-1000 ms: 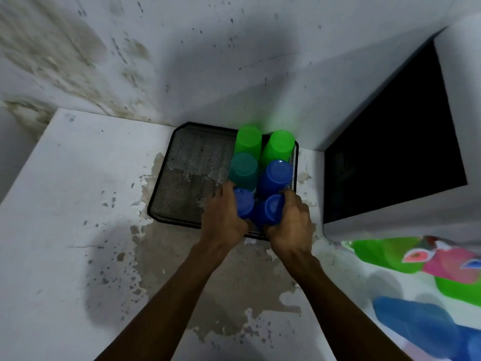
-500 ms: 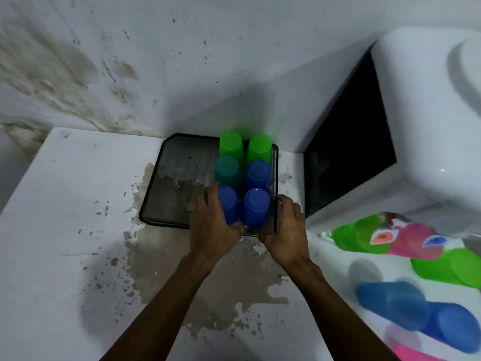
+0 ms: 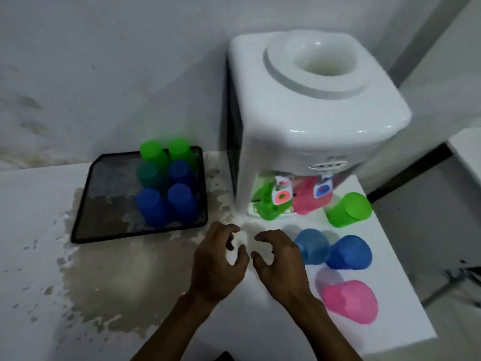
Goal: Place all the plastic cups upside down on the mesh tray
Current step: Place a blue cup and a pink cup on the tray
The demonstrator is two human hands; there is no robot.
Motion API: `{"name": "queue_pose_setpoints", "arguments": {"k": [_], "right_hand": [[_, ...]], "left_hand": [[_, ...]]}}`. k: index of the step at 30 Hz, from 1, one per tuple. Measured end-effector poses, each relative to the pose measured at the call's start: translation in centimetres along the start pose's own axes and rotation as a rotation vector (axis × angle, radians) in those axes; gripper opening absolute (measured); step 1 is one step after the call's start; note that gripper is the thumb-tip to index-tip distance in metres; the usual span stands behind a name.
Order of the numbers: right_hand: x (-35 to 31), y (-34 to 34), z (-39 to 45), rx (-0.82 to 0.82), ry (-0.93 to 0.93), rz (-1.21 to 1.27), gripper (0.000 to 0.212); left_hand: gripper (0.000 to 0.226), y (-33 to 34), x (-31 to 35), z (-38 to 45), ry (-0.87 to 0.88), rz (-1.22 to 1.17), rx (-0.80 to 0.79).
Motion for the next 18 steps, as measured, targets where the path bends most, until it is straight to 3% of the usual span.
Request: {"name": "queue_pose_setpoints", "arguments": {"k": [5, 10, 14, 18], "right_hand": [[5.0, -4.5, -3.9, 0.170, 0.044, -0.007, 0.036], [9.9, -7.3, -7.1, 0.305, 0.256, -0.181, 0.067], [12.9, -8.1, -8.8, 0.245, 0.552, -0.232, 0.099], [14.6, -7.7, -9.9, 0.147, 0.685, -0.190, 0.110]], "left_hand": [[0.074, 6.7, 3.3, -0.5, -0.010, -0.011, -0.287], [0.113, 12.2, 5.2, 0.1, -0.001, 0.121, -0.464], [0.120, 14.6, 6.0, 0.5, -0.080, 0.186, -0.472], [0.108, 16.0, 5.9, 0.6, -0.174, 0.177, -0.447]]}}
Point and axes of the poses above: each hand's wrist, its own z-axis towards the middle knuckle, its own y-axis out of the palm, x = y × z, the point moved 3 cm from there along z, towards the middle knuckle, and after that the axes turned 2 degrees about -z, right-handed, at the moved point
